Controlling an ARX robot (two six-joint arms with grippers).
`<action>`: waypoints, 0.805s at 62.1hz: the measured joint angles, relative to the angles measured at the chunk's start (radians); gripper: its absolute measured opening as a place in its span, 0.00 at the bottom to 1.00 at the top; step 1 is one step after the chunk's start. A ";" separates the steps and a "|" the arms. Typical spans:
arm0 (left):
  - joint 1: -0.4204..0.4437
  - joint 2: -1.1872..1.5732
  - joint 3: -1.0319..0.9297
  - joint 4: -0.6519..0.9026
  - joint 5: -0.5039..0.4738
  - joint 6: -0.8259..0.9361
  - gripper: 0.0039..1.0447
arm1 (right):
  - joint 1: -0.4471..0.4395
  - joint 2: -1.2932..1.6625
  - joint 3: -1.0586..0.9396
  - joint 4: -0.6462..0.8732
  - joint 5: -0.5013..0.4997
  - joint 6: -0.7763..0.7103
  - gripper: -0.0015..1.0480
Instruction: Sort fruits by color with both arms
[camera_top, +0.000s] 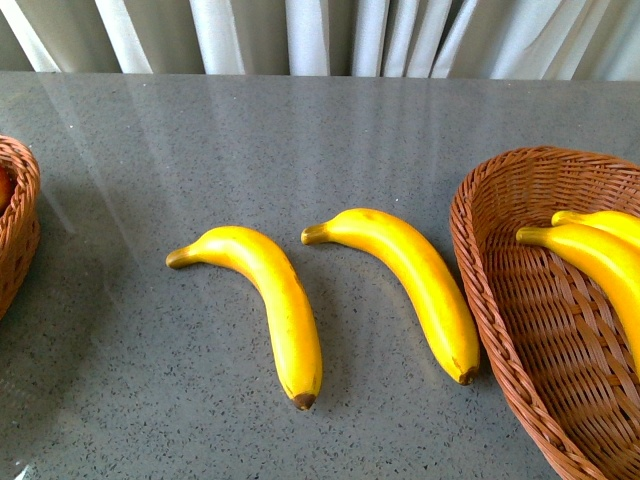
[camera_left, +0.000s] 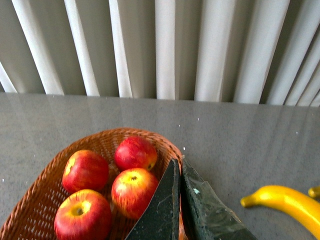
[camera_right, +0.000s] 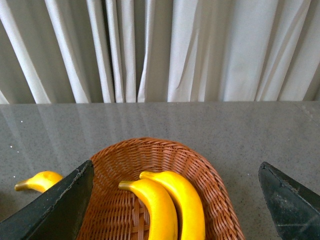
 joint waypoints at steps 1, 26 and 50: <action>0.000 -0.018 0.000 -0.016 0.000 0.000 0.01 | 0.000 0.000 0.000 0.000 0.000 0.000 0.91; -0.001 -0.048 0.000 -0.031 0.000 0.000 0.13 | 0.000 0.000 0.000 0.000 0.000 0.000 0.91; -0.001 -0.048 0.000 -0.031 0.000 0.000 0.91 | 0.000 0.000 0.000 0.000 0.000 0.000 0.91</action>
